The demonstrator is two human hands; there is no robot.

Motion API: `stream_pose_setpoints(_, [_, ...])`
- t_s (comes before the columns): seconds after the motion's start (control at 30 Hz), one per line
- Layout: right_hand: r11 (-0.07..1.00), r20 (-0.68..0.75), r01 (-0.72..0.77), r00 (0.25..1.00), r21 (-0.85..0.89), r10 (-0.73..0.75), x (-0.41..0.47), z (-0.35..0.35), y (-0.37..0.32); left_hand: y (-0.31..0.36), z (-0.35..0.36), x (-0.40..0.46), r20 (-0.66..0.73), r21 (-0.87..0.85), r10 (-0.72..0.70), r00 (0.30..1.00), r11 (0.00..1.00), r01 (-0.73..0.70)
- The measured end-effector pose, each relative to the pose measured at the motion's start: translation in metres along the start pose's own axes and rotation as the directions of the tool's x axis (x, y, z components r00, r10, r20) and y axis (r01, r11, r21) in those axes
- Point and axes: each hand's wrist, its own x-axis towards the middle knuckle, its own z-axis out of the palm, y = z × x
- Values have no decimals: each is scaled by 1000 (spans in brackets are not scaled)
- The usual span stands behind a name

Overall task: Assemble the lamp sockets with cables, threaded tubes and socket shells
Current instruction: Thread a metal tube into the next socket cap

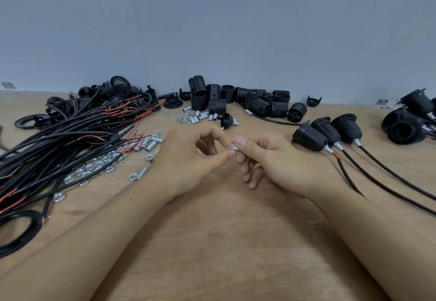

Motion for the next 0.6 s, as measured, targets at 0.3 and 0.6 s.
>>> stream_pose_setpoints(0.3, [1000,-65,-22,998,-18,21,2,-1,2,-10,-2,3,21,202,136,990,970,-137])
stream_pose_setpoints(0.6, [998,-96,-25,995,-59,19,6,-4,7,-30,-33,13,-201,854,-363,910,391,344])
